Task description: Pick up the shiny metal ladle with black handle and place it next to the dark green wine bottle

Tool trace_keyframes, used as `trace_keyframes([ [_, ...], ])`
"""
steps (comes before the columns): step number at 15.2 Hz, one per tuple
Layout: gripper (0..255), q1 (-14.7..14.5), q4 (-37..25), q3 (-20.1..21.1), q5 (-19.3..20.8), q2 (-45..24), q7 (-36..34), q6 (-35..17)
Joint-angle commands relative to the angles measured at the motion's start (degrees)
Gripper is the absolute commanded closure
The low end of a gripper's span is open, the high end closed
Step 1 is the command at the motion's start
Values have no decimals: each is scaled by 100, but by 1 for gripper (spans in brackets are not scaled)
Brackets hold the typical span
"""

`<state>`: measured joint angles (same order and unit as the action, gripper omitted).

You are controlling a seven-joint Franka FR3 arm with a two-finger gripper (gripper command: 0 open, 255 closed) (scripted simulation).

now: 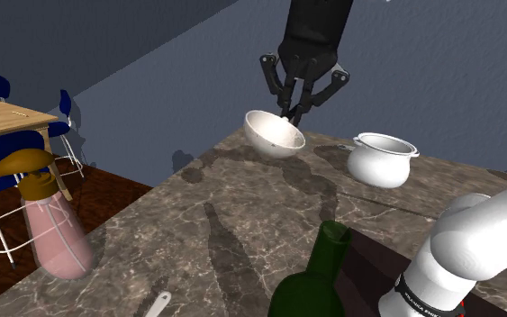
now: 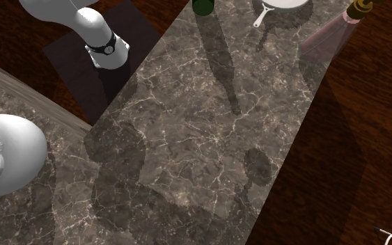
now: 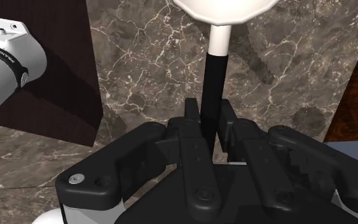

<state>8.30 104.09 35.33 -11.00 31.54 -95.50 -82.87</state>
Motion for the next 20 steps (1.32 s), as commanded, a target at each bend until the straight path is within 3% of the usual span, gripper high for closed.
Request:
trace_keyframes([
  [1,255,-37,271,-18,-42,104,31,-174],
  [20,255,-264,2057,144,-349,570,94,-1526],
])
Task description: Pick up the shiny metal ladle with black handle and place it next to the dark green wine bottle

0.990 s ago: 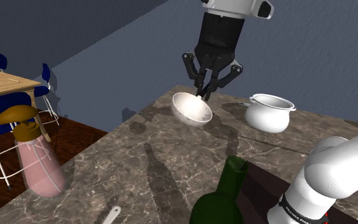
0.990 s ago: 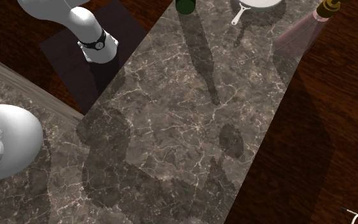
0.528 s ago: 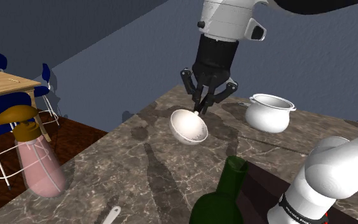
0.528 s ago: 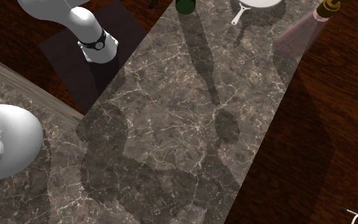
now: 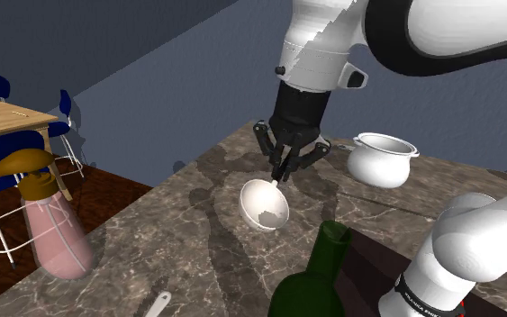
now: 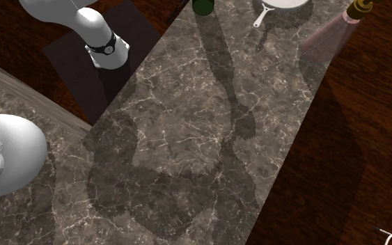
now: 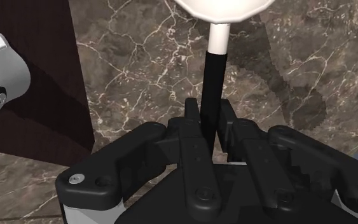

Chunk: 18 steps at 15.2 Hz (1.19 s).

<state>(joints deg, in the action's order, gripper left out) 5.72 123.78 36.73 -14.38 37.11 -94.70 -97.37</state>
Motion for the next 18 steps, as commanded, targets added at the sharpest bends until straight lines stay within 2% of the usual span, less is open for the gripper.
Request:
trace_keyframes([
  [1,255,-15,169,21,-27,24,14,-149],
  [18,255,-119,1409,410,-288,12,-31,-1417],
])
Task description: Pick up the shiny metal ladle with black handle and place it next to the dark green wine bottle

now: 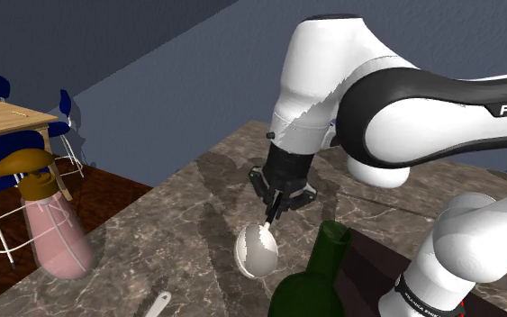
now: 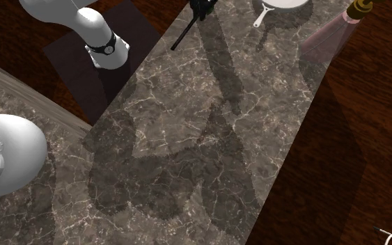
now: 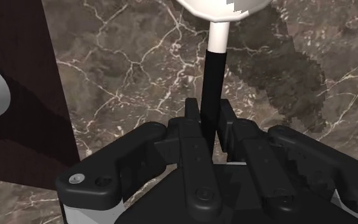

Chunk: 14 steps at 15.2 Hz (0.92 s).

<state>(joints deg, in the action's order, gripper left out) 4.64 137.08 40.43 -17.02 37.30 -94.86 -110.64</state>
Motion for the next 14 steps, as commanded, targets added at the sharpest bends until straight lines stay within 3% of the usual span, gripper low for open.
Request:
trace_keyframes([
  [1,255,-13,143,69,-38,-21,-21,-169],
  [14,255,34,876,528,-188,-363,-130,-1253],
])
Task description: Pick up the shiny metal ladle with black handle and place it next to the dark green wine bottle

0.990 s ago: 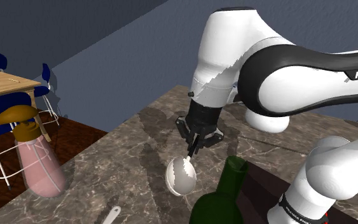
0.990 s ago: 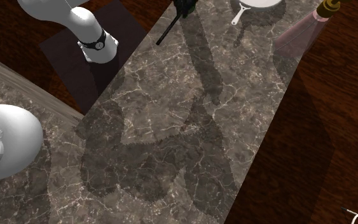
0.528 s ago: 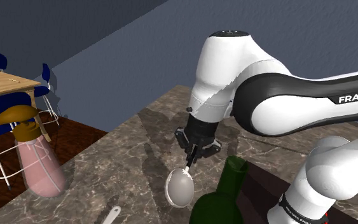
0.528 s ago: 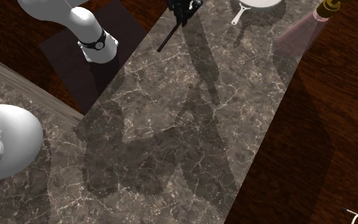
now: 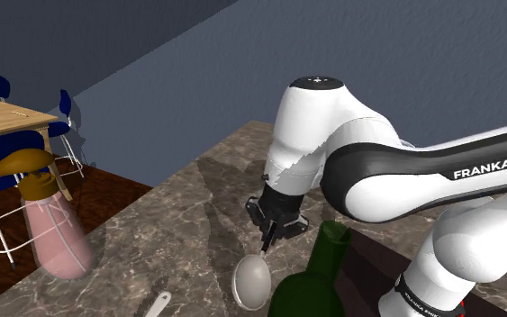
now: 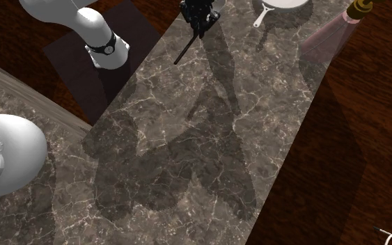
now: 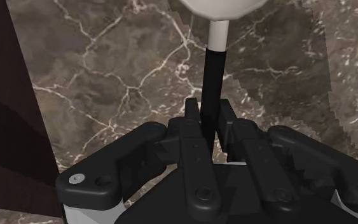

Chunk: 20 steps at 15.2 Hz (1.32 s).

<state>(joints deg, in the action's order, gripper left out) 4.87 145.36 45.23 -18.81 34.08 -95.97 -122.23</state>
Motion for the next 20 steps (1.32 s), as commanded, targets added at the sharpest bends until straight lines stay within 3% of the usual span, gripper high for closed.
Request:
trace_keyframes([
  [1,255,21,97,90,-15,-81,-30,-183],
  [13,255,292,589,694,21,-723,-259,-1314],
  [20,255,291,589,693,21,-723,-259,-1314],
])
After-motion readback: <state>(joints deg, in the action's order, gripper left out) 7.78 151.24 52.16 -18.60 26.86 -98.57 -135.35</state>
